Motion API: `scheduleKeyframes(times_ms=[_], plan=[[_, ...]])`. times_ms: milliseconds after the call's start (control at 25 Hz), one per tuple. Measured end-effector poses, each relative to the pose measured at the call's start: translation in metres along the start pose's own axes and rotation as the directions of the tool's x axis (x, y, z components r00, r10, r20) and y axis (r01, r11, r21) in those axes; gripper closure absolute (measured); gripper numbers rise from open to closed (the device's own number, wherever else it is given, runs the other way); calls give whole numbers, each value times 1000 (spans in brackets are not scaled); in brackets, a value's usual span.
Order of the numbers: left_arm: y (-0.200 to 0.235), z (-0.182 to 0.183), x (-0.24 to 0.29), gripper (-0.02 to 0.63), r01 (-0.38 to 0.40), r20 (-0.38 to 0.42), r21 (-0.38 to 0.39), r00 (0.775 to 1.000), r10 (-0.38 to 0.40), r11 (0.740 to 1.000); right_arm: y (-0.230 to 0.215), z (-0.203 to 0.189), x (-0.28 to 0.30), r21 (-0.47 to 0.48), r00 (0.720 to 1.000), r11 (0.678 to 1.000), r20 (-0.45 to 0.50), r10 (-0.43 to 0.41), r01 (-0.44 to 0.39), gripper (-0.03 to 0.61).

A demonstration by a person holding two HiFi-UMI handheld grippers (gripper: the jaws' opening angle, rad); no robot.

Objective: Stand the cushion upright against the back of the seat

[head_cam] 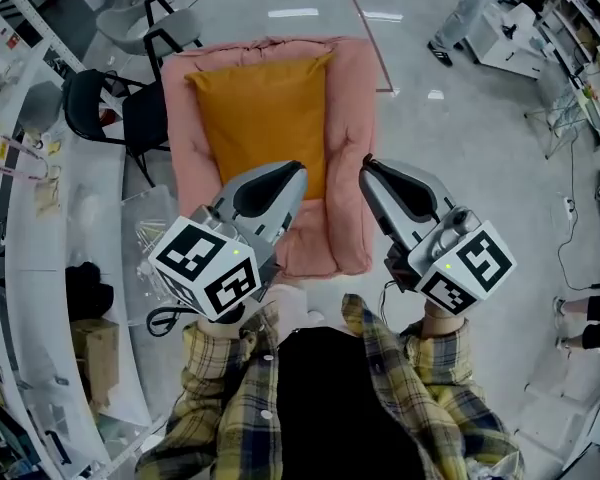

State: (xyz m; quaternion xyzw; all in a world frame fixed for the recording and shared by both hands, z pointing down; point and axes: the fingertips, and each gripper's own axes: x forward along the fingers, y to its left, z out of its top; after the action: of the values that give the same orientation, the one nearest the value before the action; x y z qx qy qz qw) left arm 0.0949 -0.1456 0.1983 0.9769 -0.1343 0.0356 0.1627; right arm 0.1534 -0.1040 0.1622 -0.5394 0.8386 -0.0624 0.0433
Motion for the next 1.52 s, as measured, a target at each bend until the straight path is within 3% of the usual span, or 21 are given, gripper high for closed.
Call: scheduleKeyframes(times_ms=[240, 480, 840, 1200, 1520], plan=[[-75, -18, -25, 607, -11, -2, 61, 1000, 11, 998, 42, -1, -52, 14, 999, 999, 18, 29, -29, 548], [-109, -30, -45, 607, -25, -14, 72, 1000, 26, 997, 77, -8, -66, 71, 995, 993, -9, 95, -94, 552], [-115, -40, -73, 607, -52, -21, 38, 998, 53, 998, 113, -24, -61, 113, 987, 983, -53, 152, -146, 555], [-109, -53, -103, 607, -34, -40, 17, 999, 35, 999, 134, -43, -56, 121, 990, 989, -100, 97, -85, 558], [-99, -53, -125, 607, -39, -23, -7, 999, 39, 999, 152, -49, -51, 127, 989, 988, -107, 100, -86, 560]])
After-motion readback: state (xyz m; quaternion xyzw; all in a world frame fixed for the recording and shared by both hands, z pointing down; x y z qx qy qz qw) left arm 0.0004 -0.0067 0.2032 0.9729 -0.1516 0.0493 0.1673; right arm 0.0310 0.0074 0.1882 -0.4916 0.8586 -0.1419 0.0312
